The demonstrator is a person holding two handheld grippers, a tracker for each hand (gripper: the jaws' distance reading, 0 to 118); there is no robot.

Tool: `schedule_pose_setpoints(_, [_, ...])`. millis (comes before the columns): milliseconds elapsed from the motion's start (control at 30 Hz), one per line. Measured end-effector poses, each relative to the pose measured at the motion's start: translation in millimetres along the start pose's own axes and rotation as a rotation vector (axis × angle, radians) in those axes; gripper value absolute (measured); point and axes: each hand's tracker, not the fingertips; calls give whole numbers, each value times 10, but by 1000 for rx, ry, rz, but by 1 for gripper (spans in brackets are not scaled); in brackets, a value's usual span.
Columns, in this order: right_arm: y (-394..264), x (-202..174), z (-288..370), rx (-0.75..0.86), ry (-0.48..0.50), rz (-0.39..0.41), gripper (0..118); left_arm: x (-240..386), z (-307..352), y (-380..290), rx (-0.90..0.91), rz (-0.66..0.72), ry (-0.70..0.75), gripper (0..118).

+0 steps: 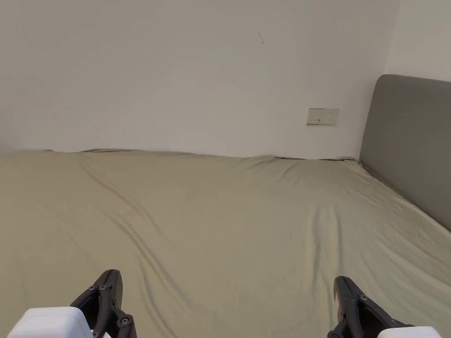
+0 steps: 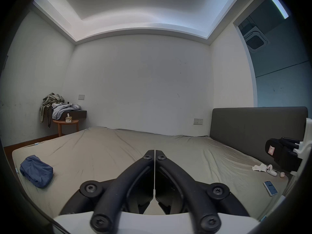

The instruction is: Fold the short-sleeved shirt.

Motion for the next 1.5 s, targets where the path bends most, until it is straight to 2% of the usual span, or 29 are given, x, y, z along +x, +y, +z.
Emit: schedule_pose_setpoints(1500, [34,-25,33,-1,11,8,3,-1,1,5,-13,-4,-5,0])
